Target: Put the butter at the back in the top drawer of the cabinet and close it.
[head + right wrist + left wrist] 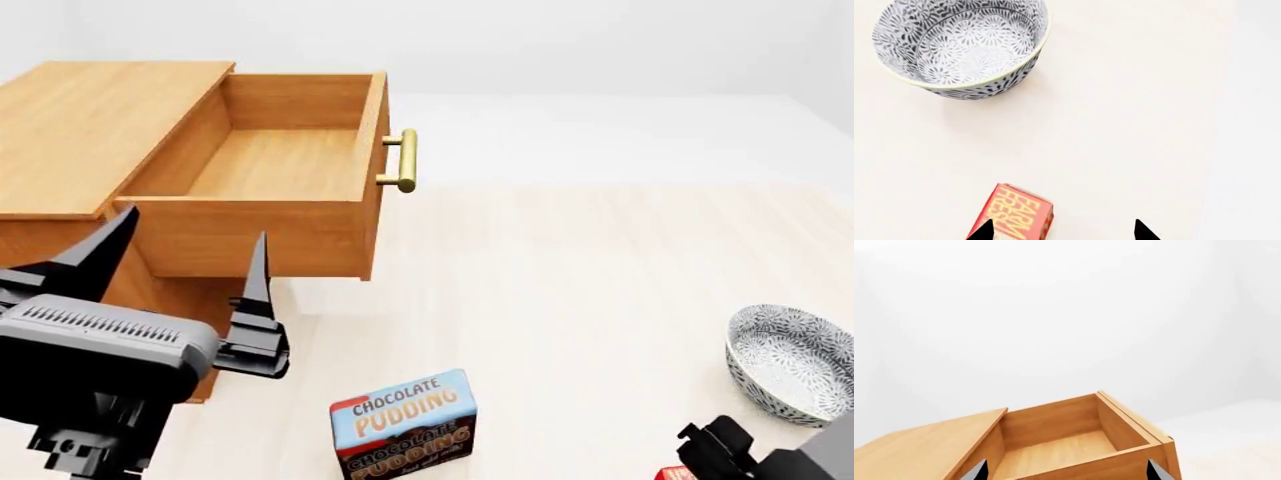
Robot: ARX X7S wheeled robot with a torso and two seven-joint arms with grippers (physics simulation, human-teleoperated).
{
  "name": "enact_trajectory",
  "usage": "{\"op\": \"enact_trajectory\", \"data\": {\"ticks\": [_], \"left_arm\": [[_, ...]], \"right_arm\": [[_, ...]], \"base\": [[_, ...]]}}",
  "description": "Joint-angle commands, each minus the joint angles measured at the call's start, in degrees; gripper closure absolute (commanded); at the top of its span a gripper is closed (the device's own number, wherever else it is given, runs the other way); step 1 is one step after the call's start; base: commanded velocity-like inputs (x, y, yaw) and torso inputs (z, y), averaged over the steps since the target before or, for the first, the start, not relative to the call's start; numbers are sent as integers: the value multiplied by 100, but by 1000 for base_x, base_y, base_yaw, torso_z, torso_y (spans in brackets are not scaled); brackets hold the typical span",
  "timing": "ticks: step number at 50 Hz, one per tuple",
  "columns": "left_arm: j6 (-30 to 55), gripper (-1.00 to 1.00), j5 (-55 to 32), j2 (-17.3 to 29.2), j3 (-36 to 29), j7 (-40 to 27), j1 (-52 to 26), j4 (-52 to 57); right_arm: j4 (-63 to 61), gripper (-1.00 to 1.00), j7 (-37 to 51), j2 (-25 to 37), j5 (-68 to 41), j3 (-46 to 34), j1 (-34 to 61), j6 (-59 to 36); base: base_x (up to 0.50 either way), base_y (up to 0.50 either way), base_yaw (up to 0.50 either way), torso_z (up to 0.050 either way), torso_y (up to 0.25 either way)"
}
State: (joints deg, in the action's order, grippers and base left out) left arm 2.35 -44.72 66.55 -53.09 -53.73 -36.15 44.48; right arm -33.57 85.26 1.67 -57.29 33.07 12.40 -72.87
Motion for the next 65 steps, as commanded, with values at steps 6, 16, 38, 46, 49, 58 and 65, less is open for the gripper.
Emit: {"op": "enact_trajectory", "data": {"ticks": [6, 16, 38, 46, 49, 58, 65], "left_arm": [[-120, -100, -96, -7, 18, 72, 70, -140], [-183, -100, -104, -68, 9, 144, 113, -280], [-223, -100, -70, -171, -14, 225, 176, -466], [-180, -100, -95, -183, -6, 227, 150, -455], [-185, -100, -98, -190, -3, 238, 153, -475], [-157, -100, -114, -227, 0, 269, 129, -514], [-154, -100, -115, -234, 3, 276, 133, -528]], "right_arm": [[-109, -100, -11, 48, -338, -234, -92, 36], [-129, -100, -53, 86, -449, -395, -72, 104], [775, -100, -319, 260, 71, -735, 334, 698], [1071, -100, -430, 317, 230, -815, 407, 899], [1169, -100, -473, 329, 286, -845, 405, 974], [1344, -100, -610, 370, 395, -868, 285, 1184], [1440, -100, -703, 382, 455, -906, 201, 1311]], "base": [[0, 0, 0, 0, 0], [0, 0, 0, 0, 0], [0, 0, 0, 0, 0], [0, 0, 0, 0, 0], [0, 0, 0, 0, 0], [0, 0, 0, 0, 0], [0, 0, 0, 0, 0]]}}
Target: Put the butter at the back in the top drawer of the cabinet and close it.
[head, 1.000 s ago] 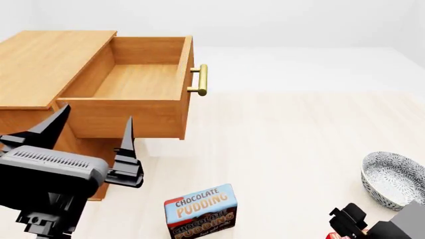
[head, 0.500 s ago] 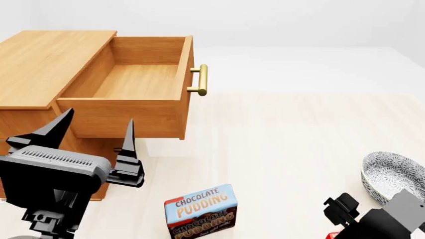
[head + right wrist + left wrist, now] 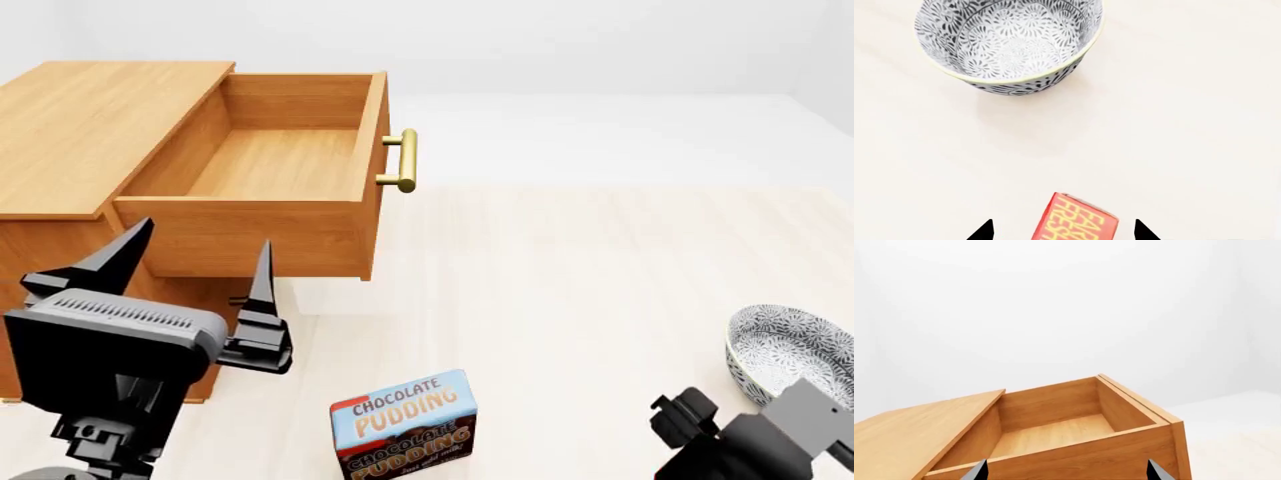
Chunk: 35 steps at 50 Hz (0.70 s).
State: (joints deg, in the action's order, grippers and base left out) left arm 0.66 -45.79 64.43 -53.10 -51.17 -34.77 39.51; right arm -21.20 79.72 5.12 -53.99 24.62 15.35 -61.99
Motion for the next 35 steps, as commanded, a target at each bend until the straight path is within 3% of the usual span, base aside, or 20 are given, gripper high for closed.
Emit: {"op": "enact_trajectory", "data": {"ticks": [1, 35], "left_arm": [[13, -100, -8, -22, 4, 23, -4, -36], [98, -100, -70, -21, 34, -34, -17, 68]], "right_arm": [[224, -100, -169, 38, 140, -71, -111, 250], [685, -100, -484, 83, 317, -257, -359, 756]], "base": [[0, 0, 0, 0, 0], [0, 0, 0, 0, 0]]}}
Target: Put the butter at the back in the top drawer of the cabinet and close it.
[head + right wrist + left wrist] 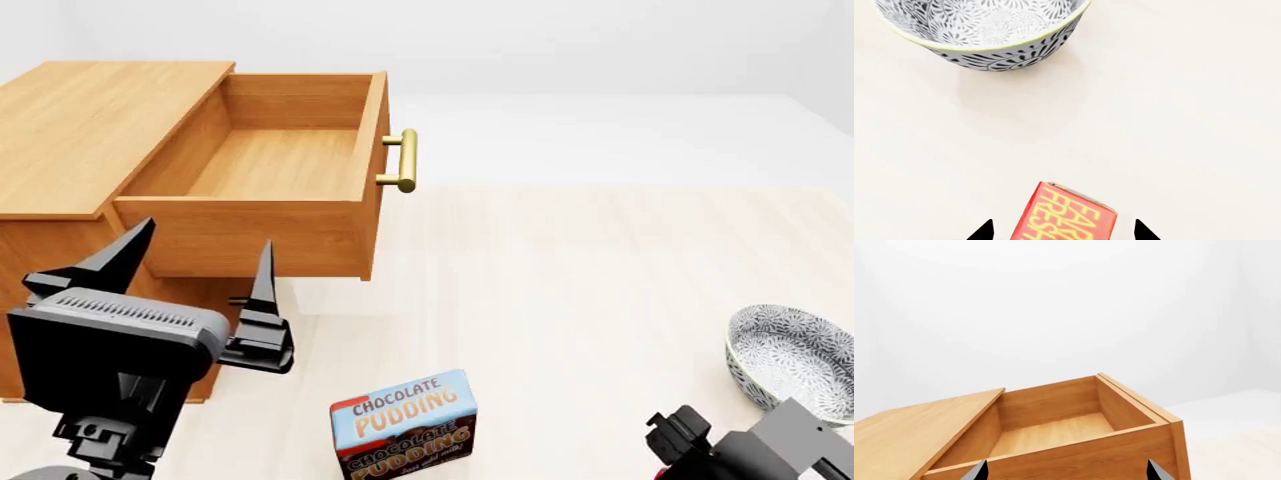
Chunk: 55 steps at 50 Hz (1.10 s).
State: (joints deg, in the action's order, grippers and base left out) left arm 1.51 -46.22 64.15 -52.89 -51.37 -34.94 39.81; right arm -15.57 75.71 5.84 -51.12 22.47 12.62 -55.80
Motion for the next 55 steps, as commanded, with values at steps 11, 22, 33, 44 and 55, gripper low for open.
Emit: {"op": "enact_trajectory", "data": {"ticks": [11, 22, 33, 44, 55], "left_arm": [[-13, -100, -40, 0, 22, 33, 6, -2], [-24, -100, -46, -14, 29, 57, 11, -21], [-41, -100, -61, -9, 43, 70, 22, -31], [-37, -100, -73, -13, 53, 58, 30, -30], [19, -100, -92, -30, 60, 26, 8, 11]], "right_arm": [[264, -100, -158, 27, 49, -90, -140, 254], [380, -100, -204, 59, 18, -151, -119, 283], [435, -100, -200, 55, -91, -152, -123, 272], [407, 100, -175, 65, -166, -171, -131, 285], [273, 100, -75, 101, -252, -162, -138, 257]], "base": [[0, 0, 0, 0, 0], [0, 0, 0, 0, 0], [0, 0, 0, 0, 0], [0, 0, 0, 0, 0], [0, 0, 0, 0, 0]]}}
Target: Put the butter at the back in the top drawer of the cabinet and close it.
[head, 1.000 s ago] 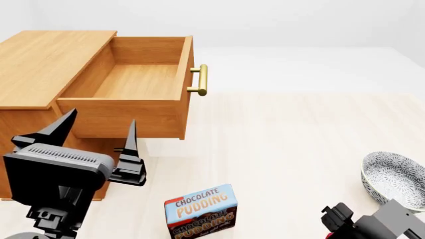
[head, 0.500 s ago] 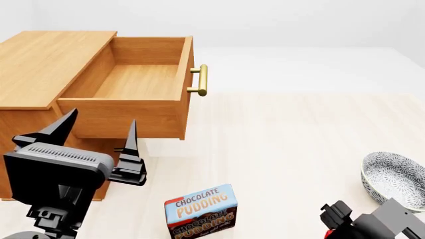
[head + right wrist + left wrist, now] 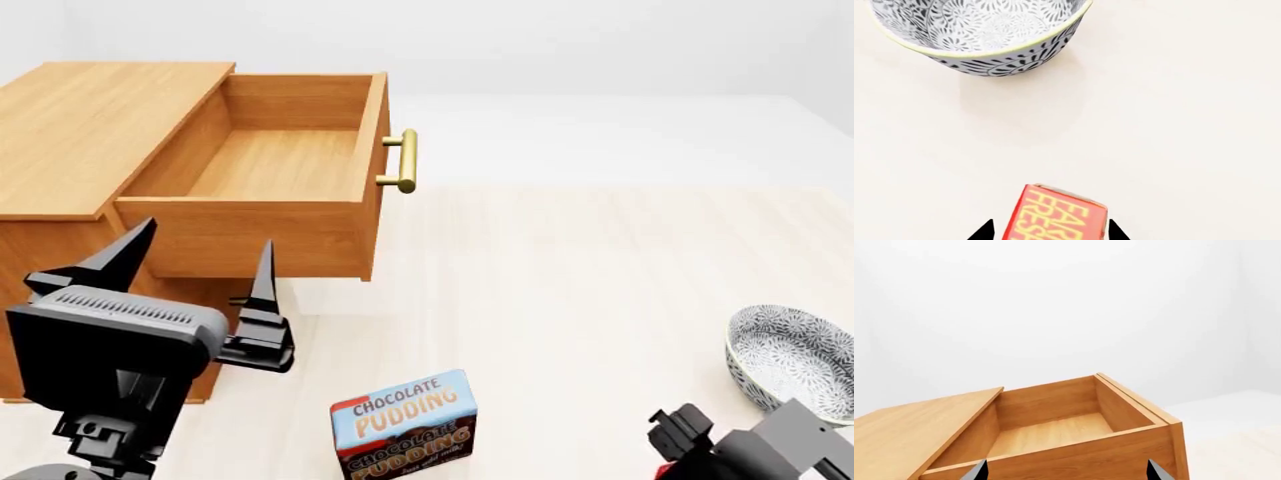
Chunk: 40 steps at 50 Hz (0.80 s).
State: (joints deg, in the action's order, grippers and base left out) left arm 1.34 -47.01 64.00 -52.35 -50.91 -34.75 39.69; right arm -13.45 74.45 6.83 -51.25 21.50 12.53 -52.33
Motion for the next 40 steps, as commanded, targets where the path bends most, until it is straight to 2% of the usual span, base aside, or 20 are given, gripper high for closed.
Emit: {"op": "enact_trajectory", "data": {"ticks": [1, 40], "left_arm": [[39, -100, -14, -16, 6, -19, -11, 23], [140, -100, 34, -99, -26, -3, 8, 15]], "right_arm": [[42, 100, 61, 7, -246, -66, -131, -93], [-2073, 100, 689, 394, -1105, -85, -80, -721]], "base": [[0, 0, 0, 0, 0], [0, 0, 0, 0, 0]]}}
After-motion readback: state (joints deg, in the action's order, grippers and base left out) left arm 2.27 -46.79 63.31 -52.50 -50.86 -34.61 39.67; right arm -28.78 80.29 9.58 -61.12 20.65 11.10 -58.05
